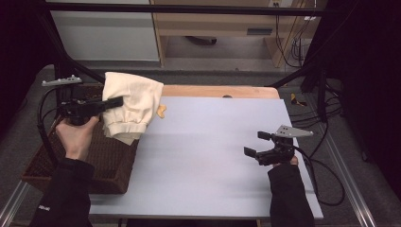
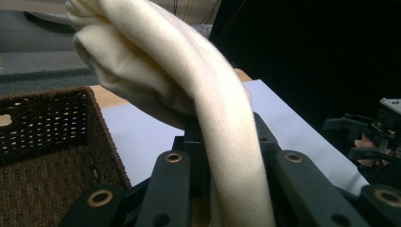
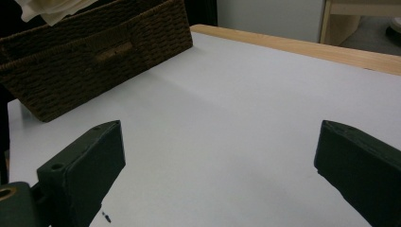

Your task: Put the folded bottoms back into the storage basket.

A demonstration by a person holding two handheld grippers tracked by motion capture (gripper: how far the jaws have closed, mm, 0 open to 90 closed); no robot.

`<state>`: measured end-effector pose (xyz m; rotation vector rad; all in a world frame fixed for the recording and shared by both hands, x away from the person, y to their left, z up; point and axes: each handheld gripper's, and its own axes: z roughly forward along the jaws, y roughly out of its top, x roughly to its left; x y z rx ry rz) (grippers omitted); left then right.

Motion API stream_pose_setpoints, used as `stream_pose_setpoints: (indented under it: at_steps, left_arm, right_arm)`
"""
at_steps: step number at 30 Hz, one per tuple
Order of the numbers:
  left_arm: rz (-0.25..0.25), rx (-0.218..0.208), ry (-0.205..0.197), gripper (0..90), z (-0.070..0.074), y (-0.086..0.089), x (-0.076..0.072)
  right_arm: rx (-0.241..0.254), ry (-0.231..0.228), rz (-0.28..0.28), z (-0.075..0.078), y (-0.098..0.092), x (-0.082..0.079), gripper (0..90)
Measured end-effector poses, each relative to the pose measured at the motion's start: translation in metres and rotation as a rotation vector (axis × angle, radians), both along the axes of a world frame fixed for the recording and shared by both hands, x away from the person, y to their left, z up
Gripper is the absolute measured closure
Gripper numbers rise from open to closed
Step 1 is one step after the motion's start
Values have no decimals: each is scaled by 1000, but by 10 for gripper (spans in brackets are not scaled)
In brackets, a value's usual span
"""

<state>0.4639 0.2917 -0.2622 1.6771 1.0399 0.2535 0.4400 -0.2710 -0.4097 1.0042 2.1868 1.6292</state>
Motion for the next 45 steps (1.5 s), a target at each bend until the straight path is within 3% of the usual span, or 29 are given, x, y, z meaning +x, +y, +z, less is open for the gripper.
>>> stream_pose_setpoints:
  at_steps: [45]
  left_arm:
    - [129,32,34,739,-21,61,-2]
  right_arm:
    - [-2,1,-3,0,0,0,30]
